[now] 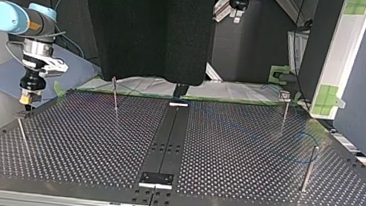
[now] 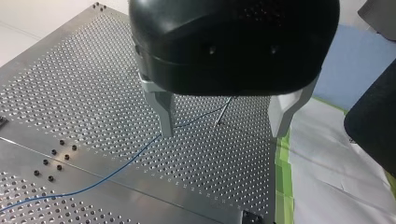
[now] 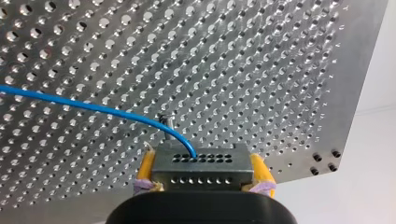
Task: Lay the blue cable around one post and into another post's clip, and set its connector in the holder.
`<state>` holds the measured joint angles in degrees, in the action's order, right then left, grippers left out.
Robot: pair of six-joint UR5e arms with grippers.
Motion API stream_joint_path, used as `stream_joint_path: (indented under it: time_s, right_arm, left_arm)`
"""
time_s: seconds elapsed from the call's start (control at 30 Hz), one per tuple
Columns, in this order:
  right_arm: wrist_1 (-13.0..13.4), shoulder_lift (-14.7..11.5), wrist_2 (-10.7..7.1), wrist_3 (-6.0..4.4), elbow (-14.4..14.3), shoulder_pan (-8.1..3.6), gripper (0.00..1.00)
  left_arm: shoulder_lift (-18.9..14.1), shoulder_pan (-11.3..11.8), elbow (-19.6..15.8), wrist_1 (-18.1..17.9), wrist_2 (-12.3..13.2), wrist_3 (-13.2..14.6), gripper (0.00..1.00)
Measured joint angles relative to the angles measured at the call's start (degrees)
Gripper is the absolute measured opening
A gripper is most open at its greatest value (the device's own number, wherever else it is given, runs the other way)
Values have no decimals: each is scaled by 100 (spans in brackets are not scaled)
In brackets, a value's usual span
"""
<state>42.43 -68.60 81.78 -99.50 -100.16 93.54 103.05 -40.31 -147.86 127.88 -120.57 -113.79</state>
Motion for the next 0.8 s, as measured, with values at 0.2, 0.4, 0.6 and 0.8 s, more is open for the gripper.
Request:
stream_joint_path:
  time_s: [0.2,0.4,0.6,0.8]
  right_arm:
    - [-189,-1,-60,-1,159,-33,25]
    - [-307,3,-60,-1,231,-103,25]
    - [-345,13,-51,-1,209,-185,25]
    - [-410,23,-48,22,172,-249,25]
  left_arm:
    - [0,13,3,11,8,-2,100]
    - [1,27,5,24,10,-2,100]
    - [0,38,5,27,12,-2,100]
    - [0,41,5,28,16,-2,100]
